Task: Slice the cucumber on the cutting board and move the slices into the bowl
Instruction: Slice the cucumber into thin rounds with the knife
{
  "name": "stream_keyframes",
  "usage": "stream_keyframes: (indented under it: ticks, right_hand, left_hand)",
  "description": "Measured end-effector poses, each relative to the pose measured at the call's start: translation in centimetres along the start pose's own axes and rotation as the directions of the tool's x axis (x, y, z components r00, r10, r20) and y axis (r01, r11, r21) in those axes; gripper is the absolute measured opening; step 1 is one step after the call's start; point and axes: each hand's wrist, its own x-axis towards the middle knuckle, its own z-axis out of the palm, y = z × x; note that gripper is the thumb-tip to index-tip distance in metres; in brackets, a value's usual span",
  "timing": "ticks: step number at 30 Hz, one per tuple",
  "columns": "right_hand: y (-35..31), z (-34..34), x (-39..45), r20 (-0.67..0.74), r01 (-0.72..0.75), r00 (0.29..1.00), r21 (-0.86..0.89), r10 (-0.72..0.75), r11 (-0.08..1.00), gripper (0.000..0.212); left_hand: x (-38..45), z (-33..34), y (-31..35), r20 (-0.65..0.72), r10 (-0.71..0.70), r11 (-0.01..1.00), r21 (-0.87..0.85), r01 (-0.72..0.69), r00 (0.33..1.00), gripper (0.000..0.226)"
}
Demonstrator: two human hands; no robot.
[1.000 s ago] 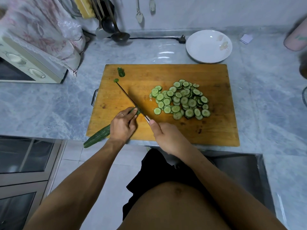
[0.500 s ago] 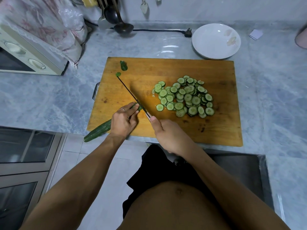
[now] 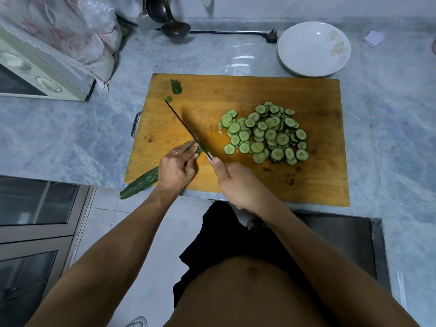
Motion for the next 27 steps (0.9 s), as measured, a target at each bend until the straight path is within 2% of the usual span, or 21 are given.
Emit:
stream_keyframes:
  ticks: [9,14,20,27]
  right_hand:
    - [0.8,1.6,1.9,-0.065,0.028,0.997,-0.059,-0.032,0.998,0.058]
    - [1.4,0.4,1.7,-0.11,0.023,0.993,-0.063,-0.03,0.998,0.063]
    - [2.2,0.0,0.7,-0.079,0.002,0.997,0.016,-0.001,1.0,0.07]
    - [1.4,0.8,-0.9,-0.069,0.082,0.994,-0.047,-0.085,0.996,0.054]
  left_hand:
    - [-0.3,0.1,0.5,-0.047,-0.003,1.0,0.018,0.004,0.999,0.025]
    - [-0.5,0.0,0.4,-0.07,0.071,0.987,0.146,-0.06,0.995,0.025]
    - [-0.3,-0.5,-0.5,-0.056,0.135,0.989,0.075,-0.13,0.989,0.028]
    - [-0.3,-0.3,-0.4,-0.036,0.11,0.99,0.091,-0.106,0.993,0.03]
